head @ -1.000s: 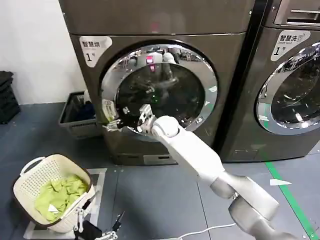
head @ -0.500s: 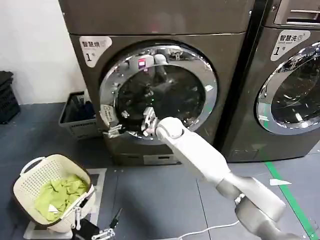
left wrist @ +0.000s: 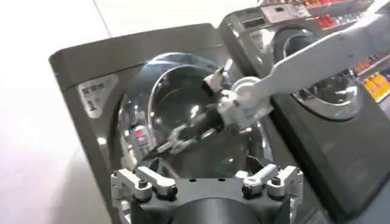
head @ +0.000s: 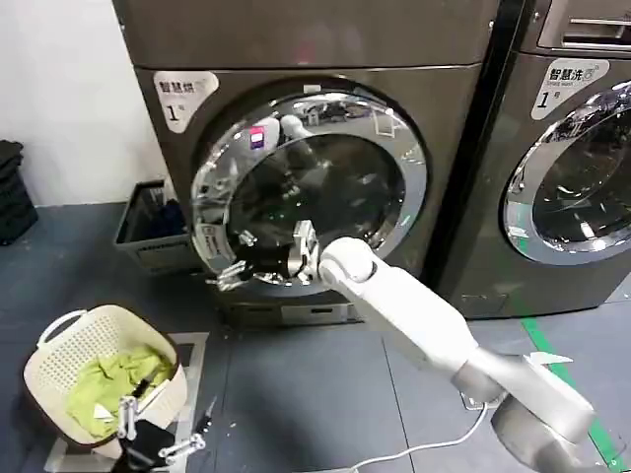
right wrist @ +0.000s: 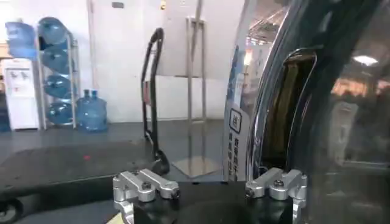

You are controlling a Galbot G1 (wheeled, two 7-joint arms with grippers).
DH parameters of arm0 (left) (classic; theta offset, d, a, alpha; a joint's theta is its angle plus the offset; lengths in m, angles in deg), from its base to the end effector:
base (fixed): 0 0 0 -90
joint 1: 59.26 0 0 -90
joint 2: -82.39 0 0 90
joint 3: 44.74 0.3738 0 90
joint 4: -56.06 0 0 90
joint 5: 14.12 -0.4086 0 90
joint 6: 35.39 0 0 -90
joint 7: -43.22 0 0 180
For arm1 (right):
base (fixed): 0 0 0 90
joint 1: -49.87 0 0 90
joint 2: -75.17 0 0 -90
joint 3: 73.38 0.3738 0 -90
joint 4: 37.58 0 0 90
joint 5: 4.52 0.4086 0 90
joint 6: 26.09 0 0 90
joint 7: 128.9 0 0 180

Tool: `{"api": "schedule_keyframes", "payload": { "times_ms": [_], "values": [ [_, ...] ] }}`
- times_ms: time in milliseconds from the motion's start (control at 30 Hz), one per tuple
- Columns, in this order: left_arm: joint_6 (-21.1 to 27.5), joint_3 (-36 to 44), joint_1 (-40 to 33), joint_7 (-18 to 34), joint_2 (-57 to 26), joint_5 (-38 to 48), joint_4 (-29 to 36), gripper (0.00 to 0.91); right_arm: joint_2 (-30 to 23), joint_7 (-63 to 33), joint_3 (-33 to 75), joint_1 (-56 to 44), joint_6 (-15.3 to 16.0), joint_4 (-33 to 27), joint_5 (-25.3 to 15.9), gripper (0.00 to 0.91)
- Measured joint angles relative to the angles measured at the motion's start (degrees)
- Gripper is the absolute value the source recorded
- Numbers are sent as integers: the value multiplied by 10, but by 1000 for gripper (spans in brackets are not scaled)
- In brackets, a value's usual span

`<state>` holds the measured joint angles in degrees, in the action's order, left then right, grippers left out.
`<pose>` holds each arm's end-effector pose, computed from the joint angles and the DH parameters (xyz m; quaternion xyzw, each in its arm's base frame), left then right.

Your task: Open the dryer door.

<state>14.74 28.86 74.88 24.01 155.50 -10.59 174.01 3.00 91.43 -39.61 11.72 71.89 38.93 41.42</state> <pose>0.1476 0.1505 -0.3451 0.1875 0.9409 0.2063 0.1925 0.5672 0.1708 -0.1647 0.6724 -0.7394 0.0350 0.0006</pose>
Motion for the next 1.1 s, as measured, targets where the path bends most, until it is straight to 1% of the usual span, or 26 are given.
{"api": "schedule_keyframes", "payload": {
  "times_ms": [300, 533, 1100],
  "values": [
    [24, -7, -20, -2, -9, 27, -1, 907, 50, 45, -17, 1, 0, 57, 24, 907],
    [57, -8, -47, -6, -23, 54, -3, 907, 88, 93, -20, 2, -11, 88, 35, 907],
    [115, 2, -134, -5, -57, 98, -20, 907, 182, 234, -6, -15, -30, 152, 49, 907]
  ]
}}
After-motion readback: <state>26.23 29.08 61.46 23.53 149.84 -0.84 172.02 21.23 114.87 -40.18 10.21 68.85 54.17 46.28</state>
